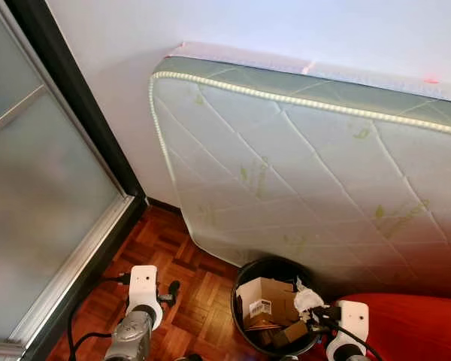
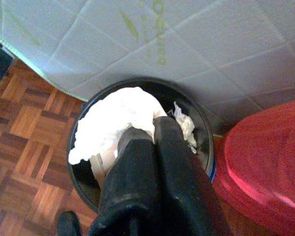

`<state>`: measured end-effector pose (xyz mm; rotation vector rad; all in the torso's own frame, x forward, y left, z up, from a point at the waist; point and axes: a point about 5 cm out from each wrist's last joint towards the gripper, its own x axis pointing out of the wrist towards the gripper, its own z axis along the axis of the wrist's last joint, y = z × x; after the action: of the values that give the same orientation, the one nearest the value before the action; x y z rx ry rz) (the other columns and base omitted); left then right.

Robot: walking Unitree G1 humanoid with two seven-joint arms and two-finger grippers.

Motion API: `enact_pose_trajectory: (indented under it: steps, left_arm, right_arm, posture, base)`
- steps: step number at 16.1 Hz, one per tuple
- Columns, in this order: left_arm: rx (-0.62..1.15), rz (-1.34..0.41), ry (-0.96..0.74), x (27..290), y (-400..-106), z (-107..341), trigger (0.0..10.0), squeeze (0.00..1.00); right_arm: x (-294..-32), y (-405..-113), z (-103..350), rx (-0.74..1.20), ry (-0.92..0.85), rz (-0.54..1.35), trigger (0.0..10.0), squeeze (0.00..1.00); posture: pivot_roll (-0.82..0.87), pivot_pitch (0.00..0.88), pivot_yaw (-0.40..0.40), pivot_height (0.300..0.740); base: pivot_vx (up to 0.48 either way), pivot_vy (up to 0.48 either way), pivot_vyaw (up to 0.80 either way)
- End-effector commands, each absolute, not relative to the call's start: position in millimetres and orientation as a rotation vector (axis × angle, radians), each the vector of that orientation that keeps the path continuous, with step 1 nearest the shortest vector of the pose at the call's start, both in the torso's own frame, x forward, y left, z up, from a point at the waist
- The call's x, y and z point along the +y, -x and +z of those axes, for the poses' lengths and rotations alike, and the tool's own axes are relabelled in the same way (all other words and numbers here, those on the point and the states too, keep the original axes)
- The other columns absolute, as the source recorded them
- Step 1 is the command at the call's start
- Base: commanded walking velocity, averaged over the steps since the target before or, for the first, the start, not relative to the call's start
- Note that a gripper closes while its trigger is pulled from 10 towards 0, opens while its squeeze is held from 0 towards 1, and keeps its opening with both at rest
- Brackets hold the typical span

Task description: Clean up the room

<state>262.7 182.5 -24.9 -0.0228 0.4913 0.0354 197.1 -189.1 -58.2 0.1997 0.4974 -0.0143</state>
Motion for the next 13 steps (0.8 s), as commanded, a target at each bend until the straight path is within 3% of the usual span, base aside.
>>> enact_pose_trajectory:
  steps: [1, 4, 5, 13]
  left_arm:
    - [0.471, 0.040, 0.029, 184, -262, -24, 10.0, 0.00]
    - [0.401, 0.015, 0.035, 179, -267, -16, 10.0, 0.00]
    - [0.374, 0.008, 0.027, 178, -270, -13, 10.0, 0.00]
    - [0.303, 0.019, 0.005, 189, -284, 4, 10.0, 0.00]
  right_arm:
    - [-189, -188, -62, 0.500, -0.234, -0.044, 10.0, 0.00]
    - [-187, -189, -61, 0.483, -0.246, -0.016, 10.0, 0.00]
    - [-177, -279, 12, 0.116, -0.207, 0.038, 10.0, 0.00]
    - [-182, -282, 17, 0.094, -0.217, 0.068, 10.0, 0.00]
  posture:
    - [-0.07, 0.171, 0.052, 0.740]
    - [-0.07, 0.167, 0.057, 0.740]
    - [-0.07, 0.168, 0.062, 0.740]
    - [-0.07, 0.185, 0.079, 0.740]
  base:
    - [0.000, 0.000, 0.00]
    - [0.000, 0.000, 0.00]
    - [0.000, 0.000, 0.00]
    - [0.000, 0.000, 0.00]
